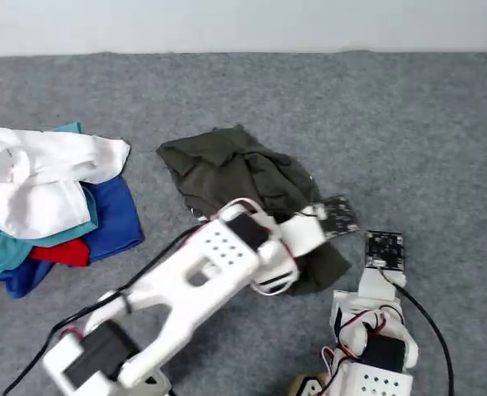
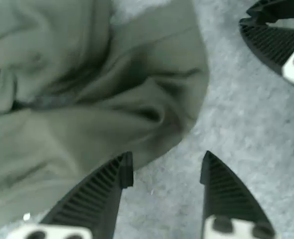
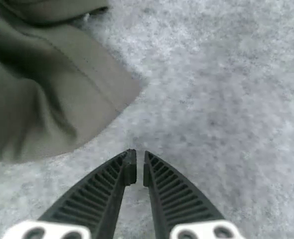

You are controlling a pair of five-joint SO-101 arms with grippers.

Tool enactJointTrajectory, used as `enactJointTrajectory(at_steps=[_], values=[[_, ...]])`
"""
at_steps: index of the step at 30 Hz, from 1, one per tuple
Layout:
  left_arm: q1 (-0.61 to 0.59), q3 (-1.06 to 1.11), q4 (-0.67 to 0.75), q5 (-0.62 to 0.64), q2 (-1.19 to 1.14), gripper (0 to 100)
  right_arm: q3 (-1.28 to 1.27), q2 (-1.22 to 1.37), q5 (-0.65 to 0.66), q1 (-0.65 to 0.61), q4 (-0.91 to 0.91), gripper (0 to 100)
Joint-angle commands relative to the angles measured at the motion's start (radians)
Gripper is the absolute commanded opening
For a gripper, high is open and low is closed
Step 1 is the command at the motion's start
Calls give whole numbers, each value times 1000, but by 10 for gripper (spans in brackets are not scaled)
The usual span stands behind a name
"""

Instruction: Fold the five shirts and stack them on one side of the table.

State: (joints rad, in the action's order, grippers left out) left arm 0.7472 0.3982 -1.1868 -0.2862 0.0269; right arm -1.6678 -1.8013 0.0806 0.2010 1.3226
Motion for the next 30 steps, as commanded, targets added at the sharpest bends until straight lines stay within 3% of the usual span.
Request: enactJointTrajectory(at_steps=[1, 7, 11, 16, 22, 30], values=[[43, -188, -68, 11, -87, 227, 26, -12, 0, 133, -48, 40], [63, -272, -95, 8, -269, 215, 77, -12, 78, 329, -73, 36], [-12, -271, -101, -32, -304, 60, 121, -12, 141, 461, -71, 36], [-126, -271, -278, -146, -304, 14, 189, -12, 253, 582, -71, 35], [-288, -268, -341, -203, -239, 14, 192, -12, 316, 659, -70, 35], [-453, -275, -462, -348, -135, 35, 190, -12, 316, 665, -70, 35]])
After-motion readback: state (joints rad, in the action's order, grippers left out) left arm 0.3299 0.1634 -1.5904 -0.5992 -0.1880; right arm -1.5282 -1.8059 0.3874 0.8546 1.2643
